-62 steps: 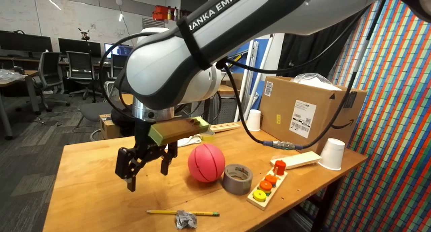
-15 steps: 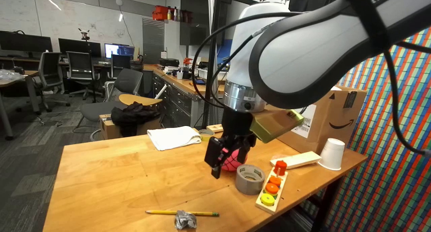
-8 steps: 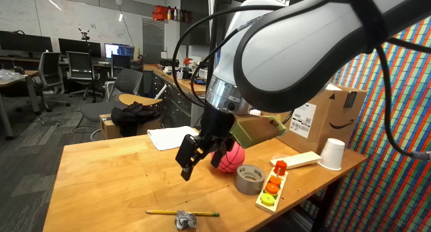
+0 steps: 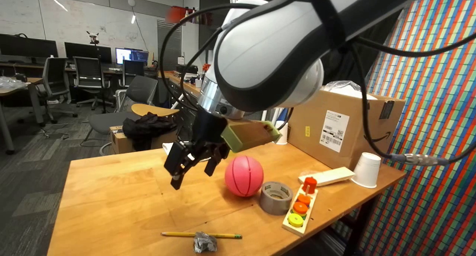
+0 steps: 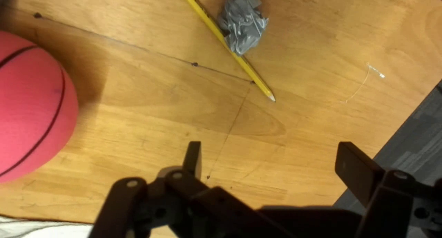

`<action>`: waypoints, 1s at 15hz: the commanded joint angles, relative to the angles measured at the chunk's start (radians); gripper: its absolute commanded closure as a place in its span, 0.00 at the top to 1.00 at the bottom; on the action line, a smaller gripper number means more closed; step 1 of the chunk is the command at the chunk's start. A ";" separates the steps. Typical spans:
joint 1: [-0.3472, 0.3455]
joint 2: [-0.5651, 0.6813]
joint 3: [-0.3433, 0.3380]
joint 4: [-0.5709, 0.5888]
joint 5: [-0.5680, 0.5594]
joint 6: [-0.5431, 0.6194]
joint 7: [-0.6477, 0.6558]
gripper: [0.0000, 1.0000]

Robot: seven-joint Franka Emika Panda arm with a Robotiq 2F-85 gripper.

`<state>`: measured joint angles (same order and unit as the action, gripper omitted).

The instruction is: Move the ball to the right

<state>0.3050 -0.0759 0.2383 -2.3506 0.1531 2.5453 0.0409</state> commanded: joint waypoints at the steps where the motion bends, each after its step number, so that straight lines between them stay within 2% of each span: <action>1: -0.009 0.128 0.011 0.120 0.016 -0.006 -0.052 1.00; 5: -0.023 0.239 0.022 0.177 0.094 -0.033 -0.100 1.00; 9: -0.056 0.300 0.031 0.204 0.149 -0.115 -0.162 1.00; 12: -0.065 0.293 -0.002 0.227 0.035 -0.204 -0.140 1.00; 13: -0.057 0.260 -0.037 0.222 -0.080 -0.229 -0.081 1.00; 15: -0.065 0.185 -0.077 0.223 -0.231 -0.272 -0.025 1.00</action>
<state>0.2481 0.2098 0.2106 -2.1404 0.0870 2.3585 -0.0548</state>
